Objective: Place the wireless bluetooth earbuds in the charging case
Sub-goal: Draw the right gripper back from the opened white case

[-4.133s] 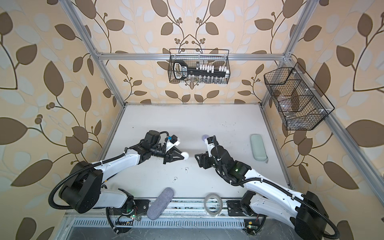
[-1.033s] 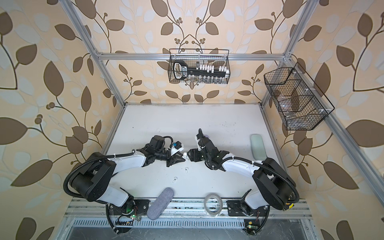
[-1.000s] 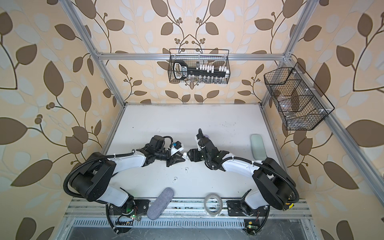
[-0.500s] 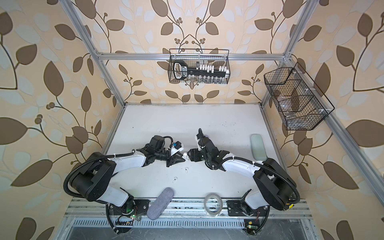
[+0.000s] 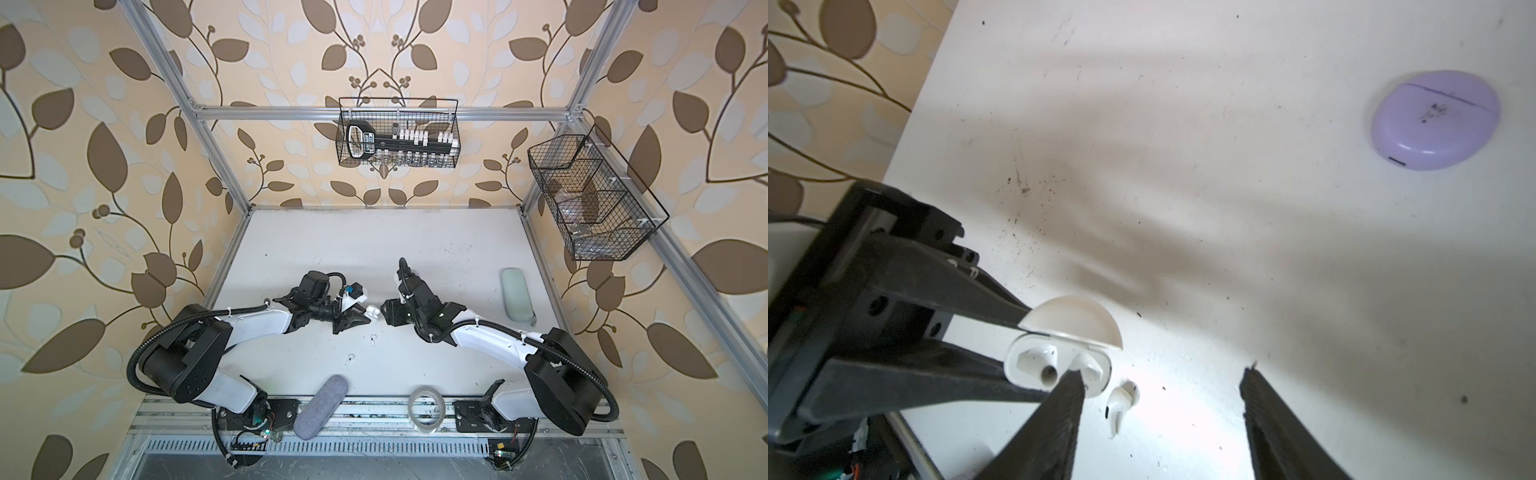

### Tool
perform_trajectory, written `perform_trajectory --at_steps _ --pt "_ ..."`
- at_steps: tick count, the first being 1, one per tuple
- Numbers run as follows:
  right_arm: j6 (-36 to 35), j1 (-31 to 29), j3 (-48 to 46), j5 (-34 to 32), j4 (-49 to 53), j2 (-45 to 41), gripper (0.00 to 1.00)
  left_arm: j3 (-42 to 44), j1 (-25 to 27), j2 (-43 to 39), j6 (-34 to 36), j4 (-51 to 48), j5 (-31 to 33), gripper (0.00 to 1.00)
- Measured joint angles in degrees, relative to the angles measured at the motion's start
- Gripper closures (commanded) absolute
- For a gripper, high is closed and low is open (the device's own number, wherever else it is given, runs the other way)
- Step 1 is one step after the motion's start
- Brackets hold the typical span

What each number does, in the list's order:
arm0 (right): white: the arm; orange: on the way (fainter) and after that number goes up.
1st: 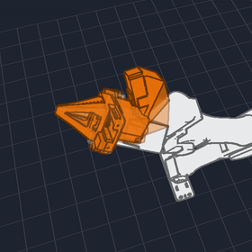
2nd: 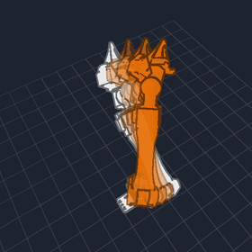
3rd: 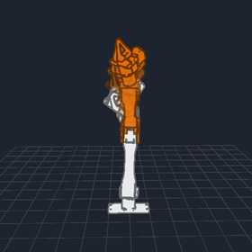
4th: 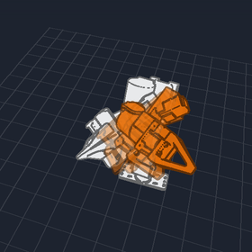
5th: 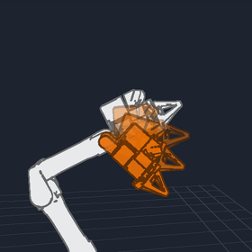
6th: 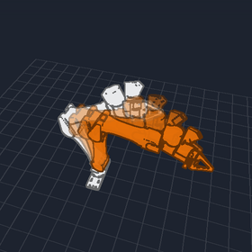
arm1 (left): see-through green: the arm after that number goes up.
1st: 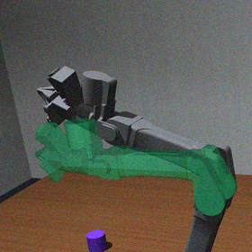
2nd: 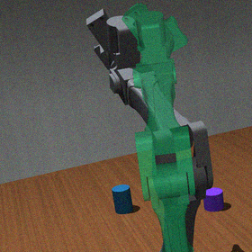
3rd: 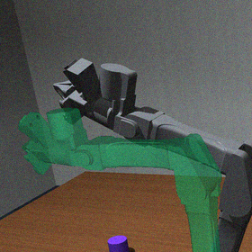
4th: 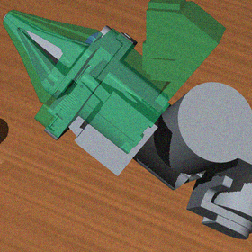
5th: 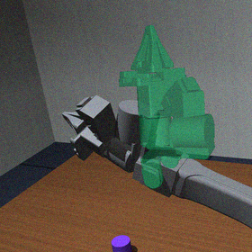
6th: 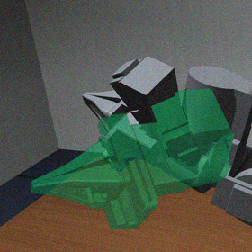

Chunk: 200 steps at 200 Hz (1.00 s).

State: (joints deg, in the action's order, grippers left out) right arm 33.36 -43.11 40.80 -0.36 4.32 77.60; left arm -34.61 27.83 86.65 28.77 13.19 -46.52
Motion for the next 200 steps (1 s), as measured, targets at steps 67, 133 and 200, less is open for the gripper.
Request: perform_trajectory --at_steps 67,133,200 --pt "1.66 -4.17 0.22 -4.76 7.37 -0.37 0.44 0.44 -0.02 -0.02 -0.63 2.6 0.57 0.84" --pt "3.61 -8.0 3.52 -6.93 9.51 1.68 0.46 3.28 -0.07 -0.68 -2.16 7.15 1.92 0.84" --pt "4.57 -9.84 4.76 -7.15 9.55 4.79 0.47 5.51 -3.26 -0.79 -3.45 13.25 0.52 0.83"
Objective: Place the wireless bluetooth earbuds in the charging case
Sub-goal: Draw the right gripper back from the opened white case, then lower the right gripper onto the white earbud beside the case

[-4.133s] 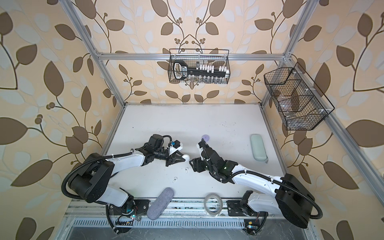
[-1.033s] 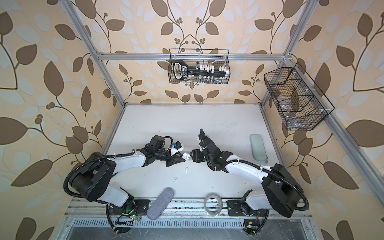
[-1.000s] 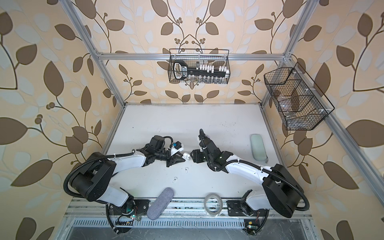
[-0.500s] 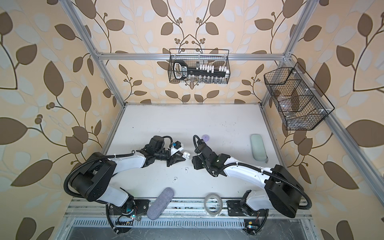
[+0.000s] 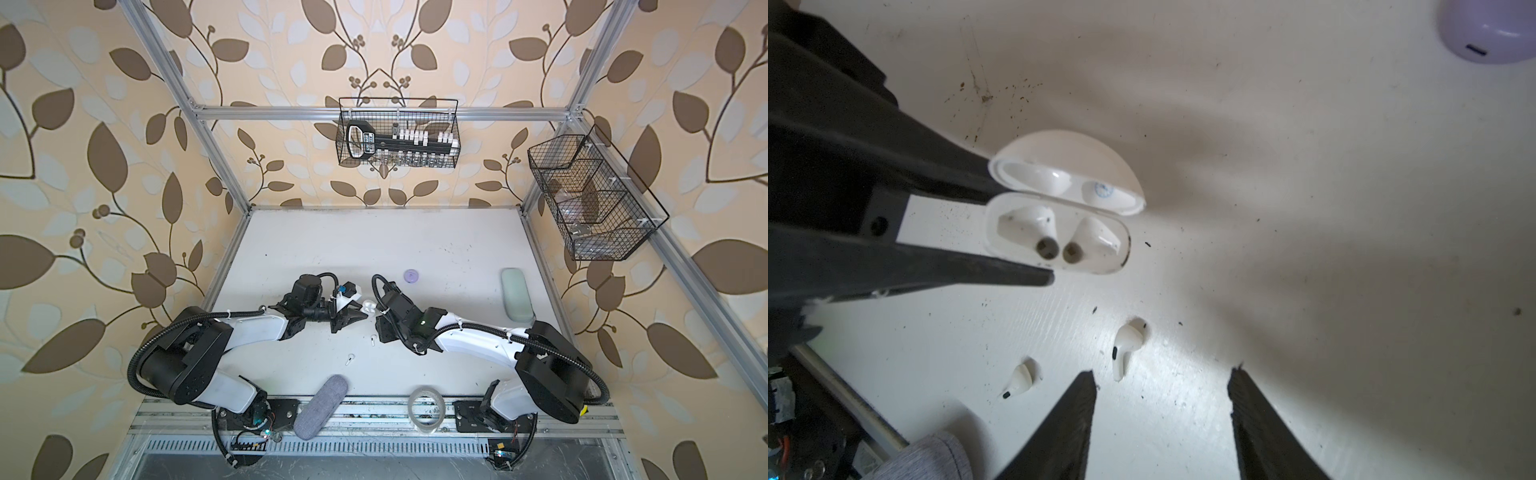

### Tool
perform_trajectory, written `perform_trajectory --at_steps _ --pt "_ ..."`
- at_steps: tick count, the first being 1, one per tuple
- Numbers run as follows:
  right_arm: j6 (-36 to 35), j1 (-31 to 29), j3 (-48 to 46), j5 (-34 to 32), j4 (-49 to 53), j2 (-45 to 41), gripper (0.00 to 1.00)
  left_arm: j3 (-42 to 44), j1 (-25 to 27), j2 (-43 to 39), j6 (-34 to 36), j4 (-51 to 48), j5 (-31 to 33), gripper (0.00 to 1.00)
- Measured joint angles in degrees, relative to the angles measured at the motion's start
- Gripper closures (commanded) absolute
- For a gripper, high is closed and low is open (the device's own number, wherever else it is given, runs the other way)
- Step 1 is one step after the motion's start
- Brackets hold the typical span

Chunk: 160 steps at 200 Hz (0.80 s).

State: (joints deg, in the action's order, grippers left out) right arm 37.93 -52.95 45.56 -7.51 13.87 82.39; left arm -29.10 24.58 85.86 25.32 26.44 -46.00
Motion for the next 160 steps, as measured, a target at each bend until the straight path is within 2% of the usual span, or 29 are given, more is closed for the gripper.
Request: perform_trajectory --at_steps 62,97,160 --pt "0.74 -1.05 0.02 0.0 -0.61 1.84 0.48 0.04 -2.6 0.0 -0.11 1.07 -4.61 0.9" --pt "1.09 -1.95 1.2 0.0 -0.35 3.13 0.49 -0.96 -4.24 0.0 2.32 -2.75 -9.11 0.92" --pt "1.7 -3.61 3.98 0.0 -0.26 6.82 0.51 -1.66 -4.55 0.0 5.77 -7.04 -12.85 0.96"
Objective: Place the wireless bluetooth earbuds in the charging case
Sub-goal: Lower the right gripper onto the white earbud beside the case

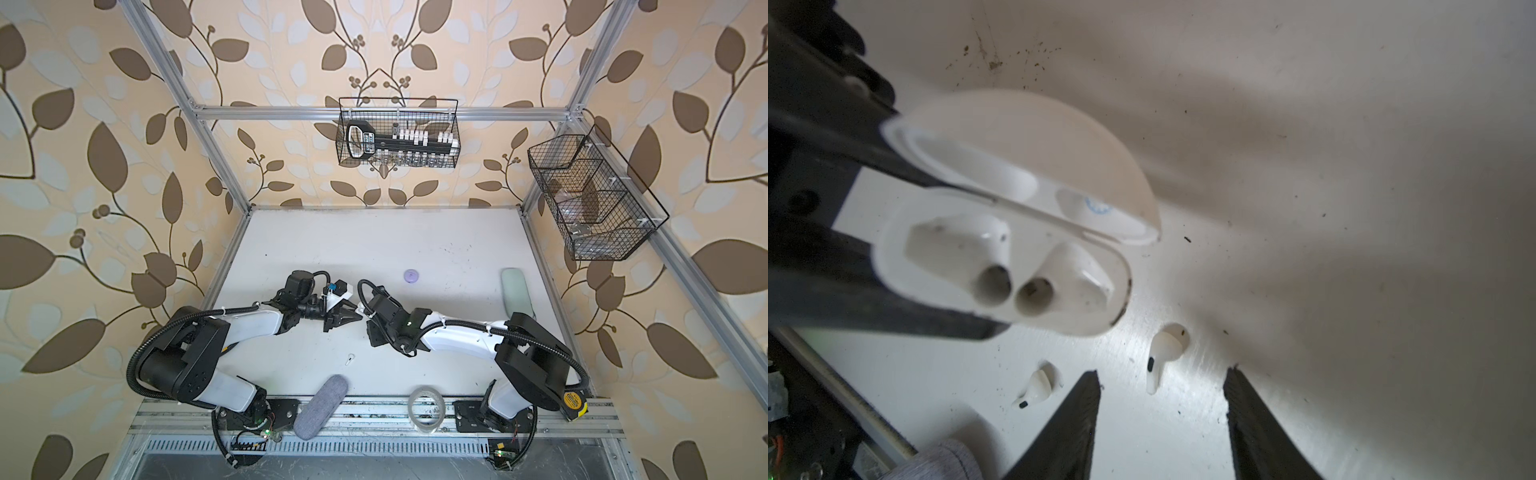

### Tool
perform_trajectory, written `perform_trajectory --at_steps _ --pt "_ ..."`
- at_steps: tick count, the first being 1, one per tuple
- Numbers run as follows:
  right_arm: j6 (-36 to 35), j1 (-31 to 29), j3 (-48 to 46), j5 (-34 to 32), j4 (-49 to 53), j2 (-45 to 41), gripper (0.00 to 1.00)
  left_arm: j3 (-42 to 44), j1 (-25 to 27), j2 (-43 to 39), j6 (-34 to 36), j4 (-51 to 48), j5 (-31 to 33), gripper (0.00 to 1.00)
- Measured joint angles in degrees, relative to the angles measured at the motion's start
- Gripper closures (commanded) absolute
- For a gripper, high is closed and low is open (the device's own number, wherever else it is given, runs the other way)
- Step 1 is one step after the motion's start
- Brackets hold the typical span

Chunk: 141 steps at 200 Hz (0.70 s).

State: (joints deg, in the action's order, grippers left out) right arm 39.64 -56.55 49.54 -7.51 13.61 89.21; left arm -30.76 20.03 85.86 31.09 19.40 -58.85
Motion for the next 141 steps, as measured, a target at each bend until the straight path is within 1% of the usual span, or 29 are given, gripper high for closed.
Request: perform_trajectory --at_steps 31,44,62,92,111,141 --pt "0.24 -0.55 0.5 0.02 0.09 1.4 0.51 -1.11 -0.68 0.0 0.72 -1.68 -1.25 0.95" --pt "0.33 -0.72 0.61 0.02 0.13 1.86 0.53 -1.42 -1.05 0.0 0.72 -1.86 -1.36 0.96" --pt "0.66 -0.98 0.7 0.02 0.13 2.54 0.54 -1.53 -1.4 0.0 0.7 -1.88 -1.44 0.96" --pt "0.94 -1.88 1.6 0.15 0.24 4.59 0.55 -1.53 -2.03 0.22 0.09 -1.73 -1.84 0.96" --pt "1.09 -2.25 2.1 0.42 0.26 5.7 0.58 -1.62 -2.25 0.55 -0.24 -1.66 -2.19 0.96" --pt "1.31 -2.36 2.36 0.52 0.31 6.88 0.58 -2.14 -2.51 0.94 -1.27 -1.55 -2.23 0.98"
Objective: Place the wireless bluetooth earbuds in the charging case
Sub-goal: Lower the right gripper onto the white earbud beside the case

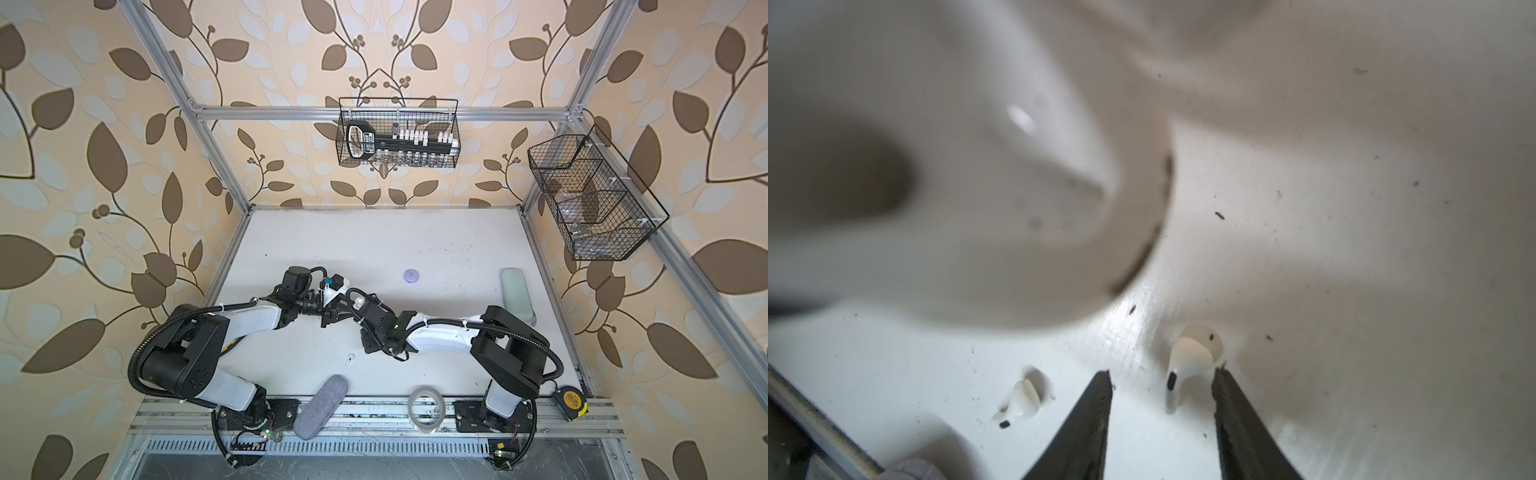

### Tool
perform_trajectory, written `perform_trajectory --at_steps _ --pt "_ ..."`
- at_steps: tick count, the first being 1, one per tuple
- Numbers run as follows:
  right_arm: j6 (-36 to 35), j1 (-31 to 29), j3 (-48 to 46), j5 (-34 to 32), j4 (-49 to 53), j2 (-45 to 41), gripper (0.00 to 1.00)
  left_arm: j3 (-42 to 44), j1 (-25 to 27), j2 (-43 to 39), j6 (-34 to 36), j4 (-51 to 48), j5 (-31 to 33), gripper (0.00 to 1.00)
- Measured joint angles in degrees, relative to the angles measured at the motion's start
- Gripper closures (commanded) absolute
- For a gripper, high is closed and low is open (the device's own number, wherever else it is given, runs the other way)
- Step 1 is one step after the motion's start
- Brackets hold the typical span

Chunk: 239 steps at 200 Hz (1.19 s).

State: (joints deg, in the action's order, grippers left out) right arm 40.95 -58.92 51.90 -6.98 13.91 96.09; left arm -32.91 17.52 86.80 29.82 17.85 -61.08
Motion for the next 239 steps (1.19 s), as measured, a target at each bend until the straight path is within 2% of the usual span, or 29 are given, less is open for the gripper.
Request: perform_trajectory --at_steps 155,239 --pt "0.15 -0.07 1.86 -0.11 0.2 2.36 0.64 -0.02 -0.37 0.85 -1.9 0.37 0.52 0.97" --pt "-2.64 -0.07 5.53 -1.64 5.92 3.37 0.64 -0.26 -0.37 1.27 -2.6 0.7 0.66 0.96"
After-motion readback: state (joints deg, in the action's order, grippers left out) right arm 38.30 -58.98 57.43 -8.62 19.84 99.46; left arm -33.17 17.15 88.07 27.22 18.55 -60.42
